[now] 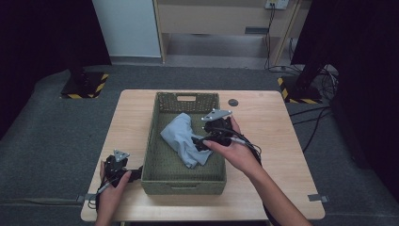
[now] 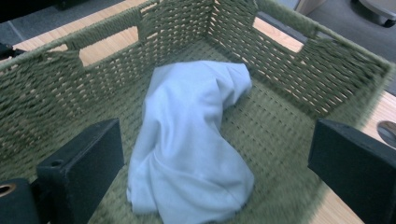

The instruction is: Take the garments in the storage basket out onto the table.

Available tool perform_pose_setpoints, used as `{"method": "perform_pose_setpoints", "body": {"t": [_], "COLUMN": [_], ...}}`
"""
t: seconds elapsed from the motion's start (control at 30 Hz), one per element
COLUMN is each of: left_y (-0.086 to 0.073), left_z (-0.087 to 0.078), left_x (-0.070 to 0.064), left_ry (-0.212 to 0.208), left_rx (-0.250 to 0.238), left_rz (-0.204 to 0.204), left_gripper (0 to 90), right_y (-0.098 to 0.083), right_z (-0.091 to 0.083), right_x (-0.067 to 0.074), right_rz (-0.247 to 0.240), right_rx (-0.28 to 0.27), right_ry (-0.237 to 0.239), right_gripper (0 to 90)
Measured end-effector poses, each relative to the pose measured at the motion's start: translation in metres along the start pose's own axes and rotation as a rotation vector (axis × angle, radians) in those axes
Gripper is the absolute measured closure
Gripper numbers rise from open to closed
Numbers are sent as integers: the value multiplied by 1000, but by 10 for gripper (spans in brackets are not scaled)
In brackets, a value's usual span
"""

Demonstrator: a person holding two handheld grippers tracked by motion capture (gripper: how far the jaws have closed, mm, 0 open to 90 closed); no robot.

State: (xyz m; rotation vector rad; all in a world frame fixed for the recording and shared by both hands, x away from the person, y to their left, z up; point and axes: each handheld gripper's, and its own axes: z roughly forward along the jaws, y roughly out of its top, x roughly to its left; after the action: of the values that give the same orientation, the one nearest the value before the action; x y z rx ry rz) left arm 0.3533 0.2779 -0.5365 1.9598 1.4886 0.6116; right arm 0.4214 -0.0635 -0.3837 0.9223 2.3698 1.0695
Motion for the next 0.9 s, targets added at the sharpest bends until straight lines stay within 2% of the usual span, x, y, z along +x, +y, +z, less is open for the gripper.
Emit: {"method": "perform_pose_setpoints", "body": {"t": [0.2,0.23,0.47,0.6,0.9], "left_y": [0,0,0,0,0], "left_z": [0,0,0,0,0], "left_x": [0,0,0,0,0], "left_ry": [0,0,0,0,0], "left_rx": [0,0,1,-1,1], "left_rz": [-1,0,0,-1,0], "left_gripper": [0,0,0,0,0], "right_y": [10,12,14,18,15], "right_z": [25,33,56,66,83], "right_x": [-2,-2,0,3,-2], "right_rz": [3,3,8,-4,33], "right_rx": [17,27,40,49,59], "right_ry": [0,1,15,19,9], "right_gripper": [35,35,31,31,33]}}
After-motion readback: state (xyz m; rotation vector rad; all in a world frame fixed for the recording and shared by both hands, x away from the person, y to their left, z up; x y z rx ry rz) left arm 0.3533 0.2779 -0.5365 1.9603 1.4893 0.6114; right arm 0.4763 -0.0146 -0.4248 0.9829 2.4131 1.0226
